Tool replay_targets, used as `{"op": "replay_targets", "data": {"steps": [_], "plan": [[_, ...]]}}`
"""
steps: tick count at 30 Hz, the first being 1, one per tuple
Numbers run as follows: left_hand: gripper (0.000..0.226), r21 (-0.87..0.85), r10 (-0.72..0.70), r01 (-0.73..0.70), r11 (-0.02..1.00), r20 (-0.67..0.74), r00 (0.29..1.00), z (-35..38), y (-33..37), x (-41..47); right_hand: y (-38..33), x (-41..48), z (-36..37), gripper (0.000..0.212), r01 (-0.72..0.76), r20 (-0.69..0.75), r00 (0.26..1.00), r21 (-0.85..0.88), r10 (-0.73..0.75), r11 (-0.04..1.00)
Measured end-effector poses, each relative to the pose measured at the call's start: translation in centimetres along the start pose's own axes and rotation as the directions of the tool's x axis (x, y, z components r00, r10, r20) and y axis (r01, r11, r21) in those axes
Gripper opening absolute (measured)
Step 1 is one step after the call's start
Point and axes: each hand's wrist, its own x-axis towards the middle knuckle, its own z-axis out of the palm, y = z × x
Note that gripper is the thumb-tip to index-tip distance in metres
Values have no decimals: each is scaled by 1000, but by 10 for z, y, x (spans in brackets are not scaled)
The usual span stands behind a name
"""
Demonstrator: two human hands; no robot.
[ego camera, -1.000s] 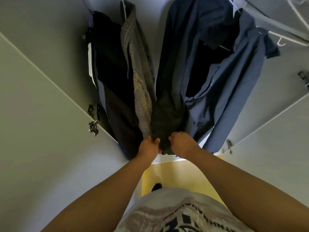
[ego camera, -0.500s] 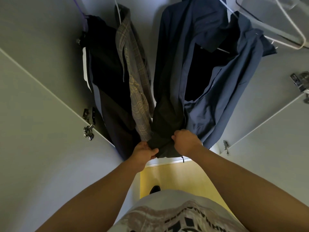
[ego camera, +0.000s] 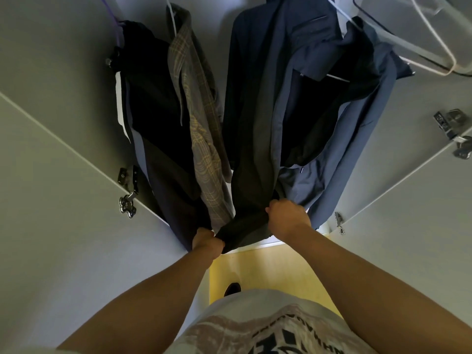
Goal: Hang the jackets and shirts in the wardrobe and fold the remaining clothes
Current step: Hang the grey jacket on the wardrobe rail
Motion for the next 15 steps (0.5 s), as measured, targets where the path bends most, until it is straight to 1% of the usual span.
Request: {"op": "replay_targets", "data": {"steps": [3, 4, 5, 6, 7, 8, 9, 10, 12, 15], "plan": [[49, 234, 76, -68, 970, -29, 997, -1, 17, -7, 0, 1, -7, 31, 55, 7, 998, -12, -55, 998], [53, 298, 130, -115, 948, -32, 991, 1, 23, -10, 0, 2, -9, 31, 70, 4, 998, -18, -69, 997], [53, 344, 222, -199, 918, -28, 975, 4, 28, -12, -1, 2, -10, 30, 78, 1, 997, -18, -78, 997], [48, 350, 344, -320, 880, -7, 939, 8, 34, -13, -3, 3, -12, 29, 86, -1, 996, -17, -86, 996], [41, 278, 462, -450, 849, 24, 886, 13, 38, -13, -4, 4, -12, 29, 97, -4, 995, -21, -97, 995], [35, 164, 555, -555, 815, 49, 830, 16, 43, -14, -6, 4, -12, 28, 113, -6, 994, -31, -113, 993], [29, 72, 621, -623, 779, 51, 782, 18, 48, -16, -7, 5, -12, 28, 133, -5, 991, -42, -133, 990], [24, 11, 662, -662, 750, 25, 750, 20, 53, -17, -8, 5, -11, 26, 151, 0, 989, -51, -151, 987], [17, -47, 699, -700, 713, -41, 714, 20, 59, -18, -9, 4, -12, 24, 164, 14, 986, -54, -163, 985], [14, -5, 716, -717, 697, -49, 696, 18, 57, -15, -9, 0, -14, 24, 117, 14, 993, -1, -117, 993]]}}
